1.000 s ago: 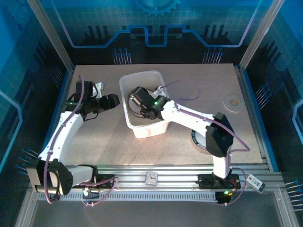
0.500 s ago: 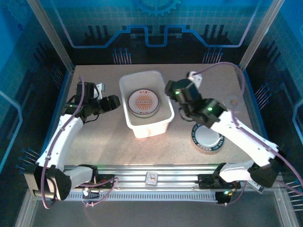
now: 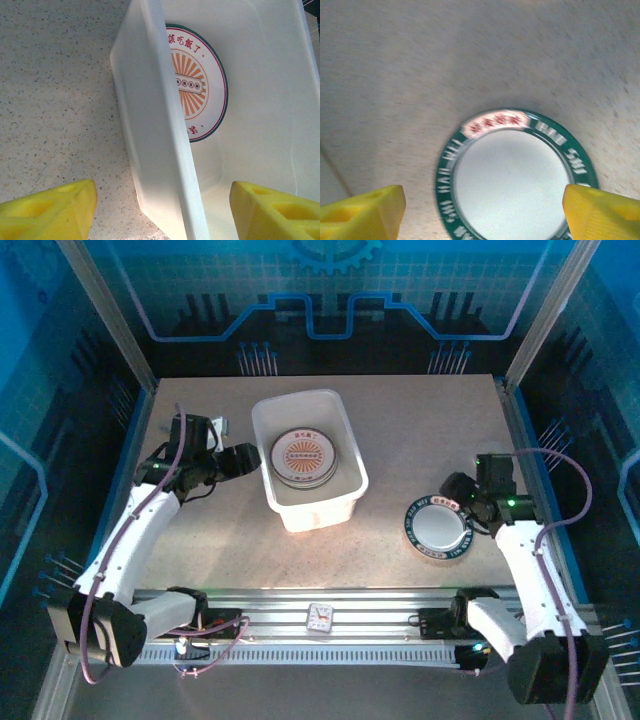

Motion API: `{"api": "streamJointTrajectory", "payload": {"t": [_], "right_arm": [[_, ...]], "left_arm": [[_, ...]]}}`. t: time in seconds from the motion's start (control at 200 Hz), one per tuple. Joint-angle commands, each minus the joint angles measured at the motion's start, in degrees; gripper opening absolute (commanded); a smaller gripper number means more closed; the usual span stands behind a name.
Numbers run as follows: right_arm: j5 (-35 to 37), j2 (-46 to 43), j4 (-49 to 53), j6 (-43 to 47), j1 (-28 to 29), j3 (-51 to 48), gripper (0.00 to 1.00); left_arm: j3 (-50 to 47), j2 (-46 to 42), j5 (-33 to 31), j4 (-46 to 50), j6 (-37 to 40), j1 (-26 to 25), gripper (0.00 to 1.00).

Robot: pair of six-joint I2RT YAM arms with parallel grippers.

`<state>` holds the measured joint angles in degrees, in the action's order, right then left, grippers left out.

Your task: Place the plates into the plastic bin on the countertop

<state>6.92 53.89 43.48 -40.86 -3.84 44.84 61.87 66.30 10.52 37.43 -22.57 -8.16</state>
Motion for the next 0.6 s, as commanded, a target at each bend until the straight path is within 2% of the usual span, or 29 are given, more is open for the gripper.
{"api": "streamJointTrajectory", "payload": {"t": [0.0, 0.15, 0.595], "right_arm": [[-11.84, -0.01, -1.57, 4.51, -7.35, -4.36, 0.85], [-13.21, 2.44, -4.6, 6.59, -13.05, -7.55, 0.85], [-6.9, 6.03, -3.25, 7.8, -13.13, -10.25, 0.87]], "left_arm": [[0.42, -1.7, -1.07, 0.45, -0.72, -0.45, 0.72], [-0.58, -1.7, -1.38, 0.26, 0.49, -0.46, 0.72], [-3.24, -0.64, -0.54, -3.22, 1.08, -0.45, 0.73]]}}
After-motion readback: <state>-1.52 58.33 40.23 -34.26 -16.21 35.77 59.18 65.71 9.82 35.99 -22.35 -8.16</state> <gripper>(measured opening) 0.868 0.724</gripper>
